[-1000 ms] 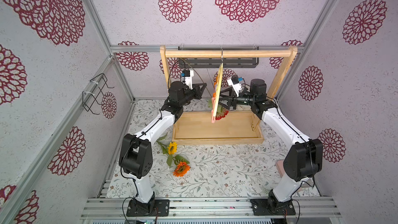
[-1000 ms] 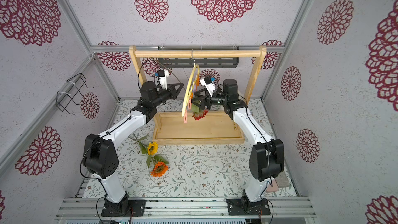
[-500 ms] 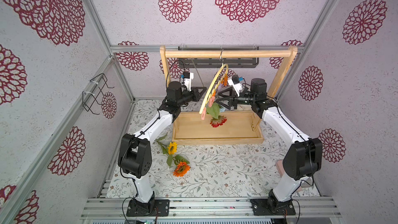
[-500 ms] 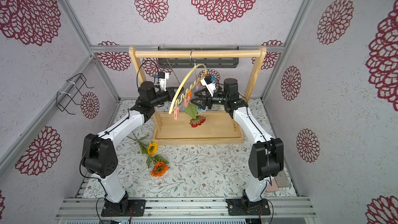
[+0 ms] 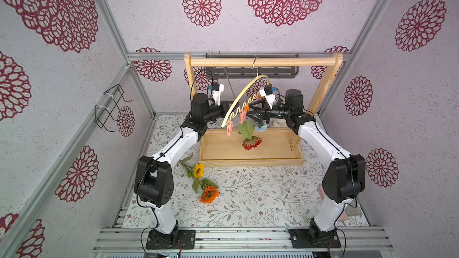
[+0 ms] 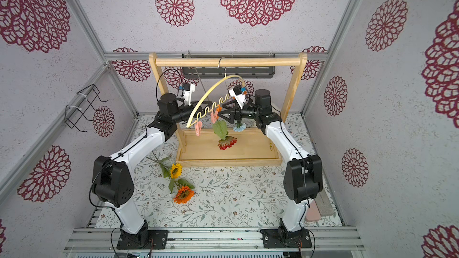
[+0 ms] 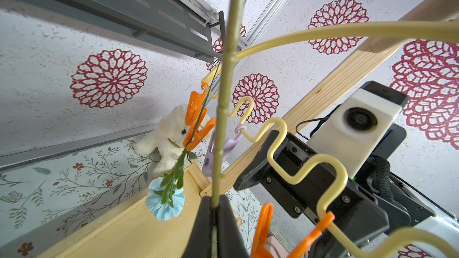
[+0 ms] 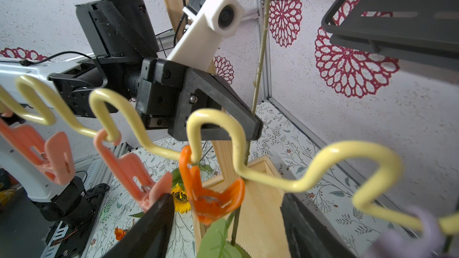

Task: Dry the flowers on a clothes hanger
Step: Open the clamp at the hanger.

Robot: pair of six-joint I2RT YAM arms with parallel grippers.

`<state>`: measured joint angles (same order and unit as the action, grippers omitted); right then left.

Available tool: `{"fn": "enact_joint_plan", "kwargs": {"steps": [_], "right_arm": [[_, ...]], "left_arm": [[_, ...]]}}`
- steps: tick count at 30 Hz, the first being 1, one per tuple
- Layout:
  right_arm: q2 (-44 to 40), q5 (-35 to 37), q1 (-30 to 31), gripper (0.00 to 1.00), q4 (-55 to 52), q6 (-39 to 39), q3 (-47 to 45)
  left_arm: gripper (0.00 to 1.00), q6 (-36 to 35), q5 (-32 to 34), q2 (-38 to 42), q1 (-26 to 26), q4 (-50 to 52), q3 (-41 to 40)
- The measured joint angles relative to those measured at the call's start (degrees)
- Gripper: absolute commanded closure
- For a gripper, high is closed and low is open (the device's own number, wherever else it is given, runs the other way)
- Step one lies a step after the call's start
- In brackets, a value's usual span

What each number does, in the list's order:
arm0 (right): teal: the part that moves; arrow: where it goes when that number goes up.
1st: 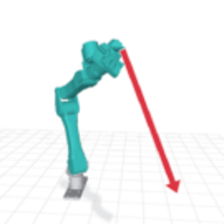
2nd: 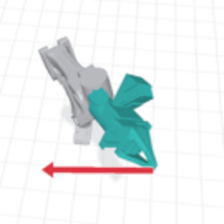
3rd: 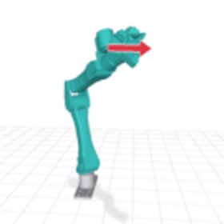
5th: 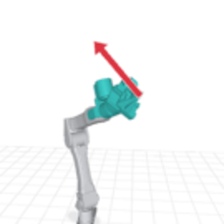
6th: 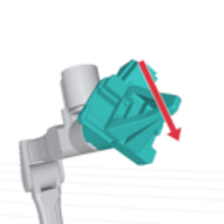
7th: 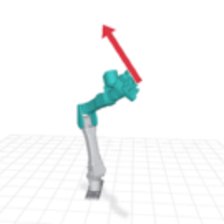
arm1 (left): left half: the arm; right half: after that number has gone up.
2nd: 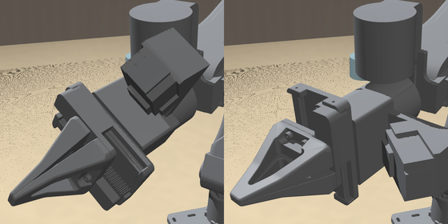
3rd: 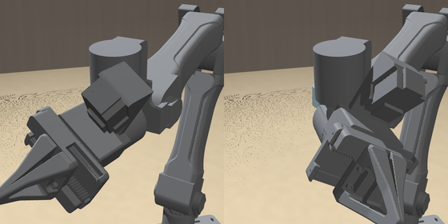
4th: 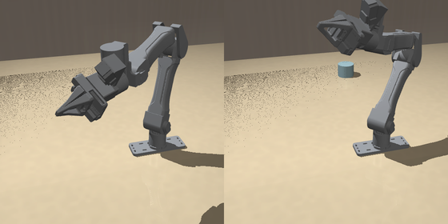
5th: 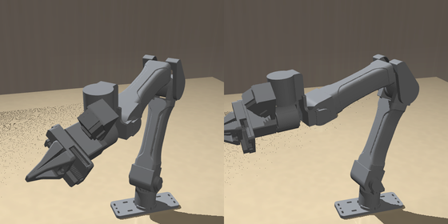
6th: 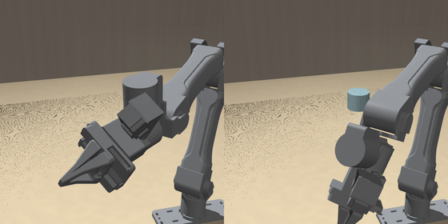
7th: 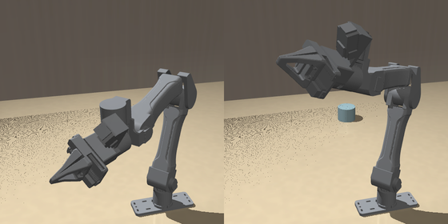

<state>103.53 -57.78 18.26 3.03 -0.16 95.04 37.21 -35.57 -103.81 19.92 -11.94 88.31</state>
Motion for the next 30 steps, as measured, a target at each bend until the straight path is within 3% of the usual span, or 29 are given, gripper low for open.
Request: {"fn": "enact_joint_plan", "kwargs": {"steps": [4, 12, 15, 19, 22, 25, 30], "right_arm": [[0.7, 0.8, 0.5, 0.35, 0.2, -1.0, 1.2], [1.2, 2.0, 0.7, 0.6, 1.2, -3.0, 2.0], [1.2, 2.3, 0.7, 0.62, 1.2, -3.1, 2.0], [1.2, 2.6, 0.7, 0.63, 1.2, -3.0, 2.0], [1.2, 3.0, 0.7, 0.49, 1.0, -3.2, 2.0], [1.2, 3.5, 0.7, 0.43, 0.9, -3.1, 2.0], [1.2, 3.6, 0.7, 0.45, 1.0, -2.9, 2.0]], "left_arm": [[1.0, 0.2, -0.2, 0.1, 0.0, 0.3, 0.0], [1.0, 0.5, -0.6, 0.1, 0.0, 0.3, -0.2], [1.0, 1.0, -0.8, 0.1, 0.0, 0.3, -0.2], [1.0, 1.9, -1.1, 0.1, -0.1, 0.2, -0.2], [1.0, 2.1, -1.2, 0.2, -0.1, 0.2, -0.2], [1.0, 2.2, -1.3, 0.3, -0.1, 0.2, -0.4], [1.0, 2.3, -1.5, 0.3, -0.1, 0.2, -0.7]]}}
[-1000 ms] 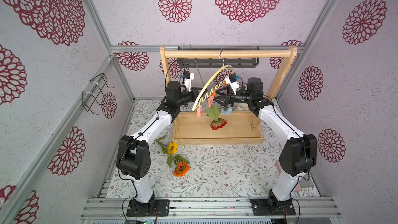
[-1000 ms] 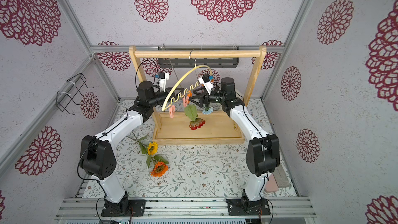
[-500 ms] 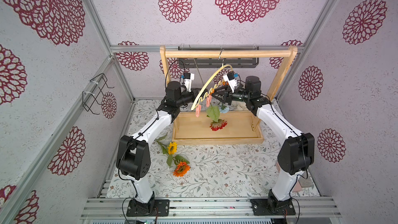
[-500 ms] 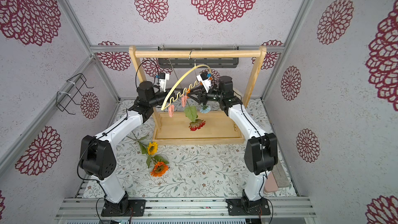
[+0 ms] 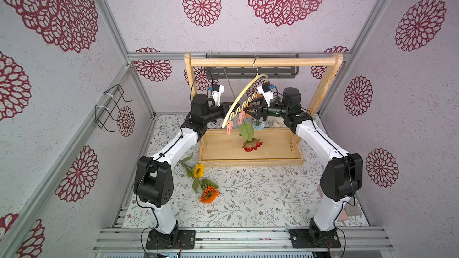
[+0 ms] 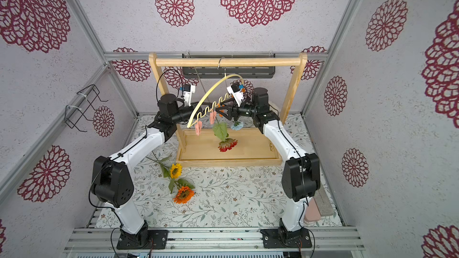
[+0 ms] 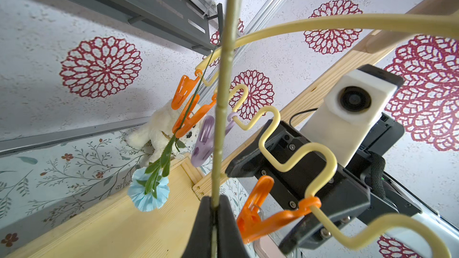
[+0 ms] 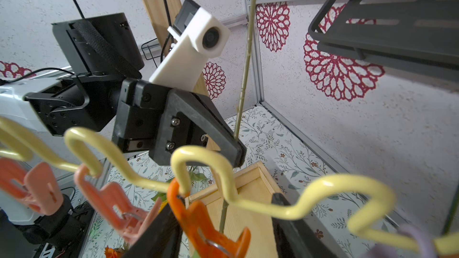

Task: Dry the flowers on a clothes hanger
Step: Open the clamp at the hanger.

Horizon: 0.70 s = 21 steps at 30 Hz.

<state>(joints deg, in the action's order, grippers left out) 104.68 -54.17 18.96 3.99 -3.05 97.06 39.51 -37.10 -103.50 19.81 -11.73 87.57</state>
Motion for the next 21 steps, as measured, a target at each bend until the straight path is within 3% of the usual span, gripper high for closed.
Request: {"fn": "enact_joint_plan", "kwargs": {"steps": [5, 13, 21], "right_arm": [[0.0, 0.0, 0.0, 0.58, 0.0, 0.0, 0.0], [0.0, 0.0, 0.0, 0.7, -0.5, 0.0, 0.0], [0.0, 0.0, 0.0, 0.75, -1.0, 0.0, 0.0]], "left_arm": [[1.0, 0.1, -0.3, 0.0, 0.0, 0.0, -0.1], [1.0, 0.2, -0.8, 0.0, 0.0, -0.1, -0.1], [1.0, 1.4, -1.0, 0.0, -0.4, -1.2, -0.4]]}}
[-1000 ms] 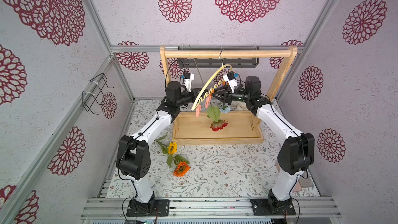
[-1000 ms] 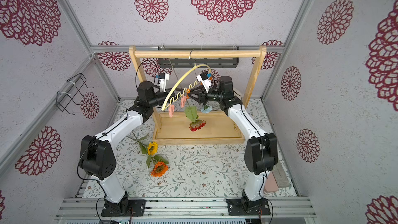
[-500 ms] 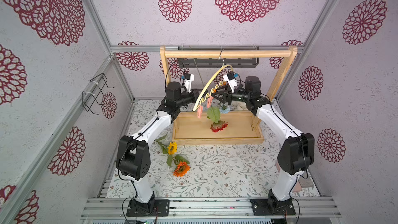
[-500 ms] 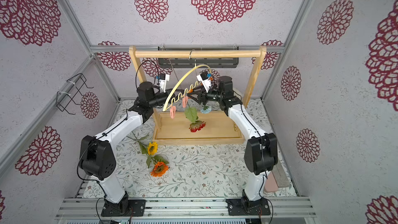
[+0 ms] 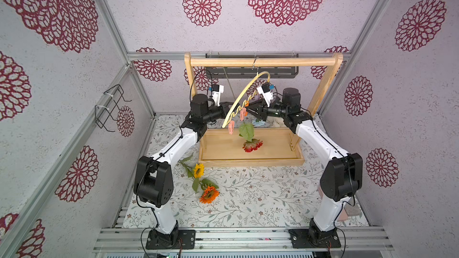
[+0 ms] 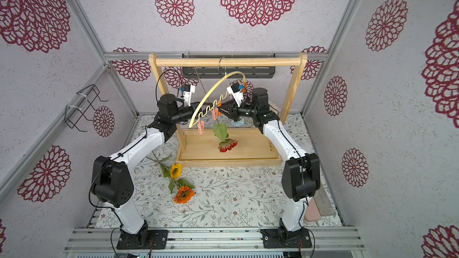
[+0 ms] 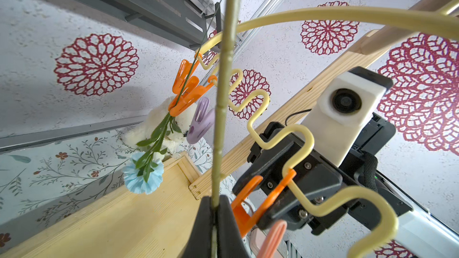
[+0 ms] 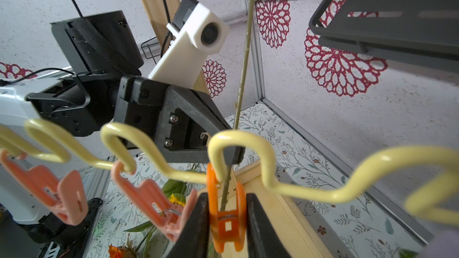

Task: Dry the flowers on a clothes hanger
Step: Open the clamp at the hanger, then clamp the flower onto the hanger.

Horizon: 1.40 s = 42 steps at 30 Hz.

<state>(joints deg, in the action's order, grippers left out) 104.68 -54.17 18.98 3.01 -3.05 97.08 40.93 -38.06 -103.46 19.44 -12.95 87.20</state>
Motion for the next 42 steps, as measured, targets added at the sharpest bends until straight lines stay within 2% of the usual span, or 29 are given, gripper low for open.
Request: {"fn": "enact_joint_plan", "kwargs": {"steps": [19, 42], "right_arm": [[0.0, 0.2, 0.0, 0.77, 1.7, -1.2, -0.2], [0.0, 0.1, 0.0, 0.8, 2.1, -1.7, -0.2]], "left_arm": [[1.0, 11.7, 0.2, -0.3, -0.3, -12.2, -1.6], [1.0, 7.2, 2.0, -0.9, 0.1, -10.7, -3.4]]}}
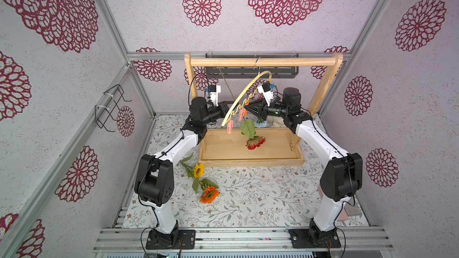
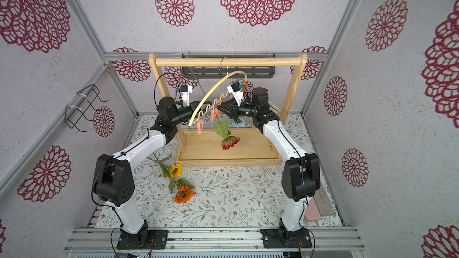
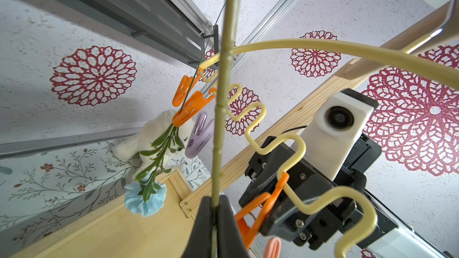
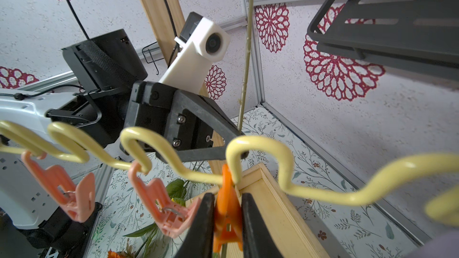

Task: Dry the flowers on a clothes hanger
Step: Clamp the flower onto the hanger.

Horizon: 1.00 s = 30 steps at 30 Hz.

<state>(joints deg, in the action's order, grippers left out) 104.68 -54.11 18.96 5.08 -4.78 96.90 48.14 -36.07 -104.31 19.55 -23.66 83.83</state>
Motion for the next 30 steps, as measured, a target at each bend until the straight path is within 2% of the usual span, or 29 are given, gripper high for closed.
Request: {"fn": "enact_joint_plan", "kwargs": {"steps": [8, 25, 30], "right_arm": [[-0.3, -0.1, 0.0, 0.8, 0.6, -0.4, -0.9], [-0.5, -0.1, 0.0, 0.8, 0.7, -0.4, -1.0], [-1.0, -0.1, 0.0, 0.76, 1.2, -0.4, -1.9]], "left_arm": [[1.0, 3.8, 0.6, -0.4, 0.0, -4.1, 0.0], [1.0, 7.1, 0.8, -1.2, 0.2, -7.1, 0.0], [1.0, 7.7, 0.8, -1.2, 0.4, -7.2, 0.0]]}}
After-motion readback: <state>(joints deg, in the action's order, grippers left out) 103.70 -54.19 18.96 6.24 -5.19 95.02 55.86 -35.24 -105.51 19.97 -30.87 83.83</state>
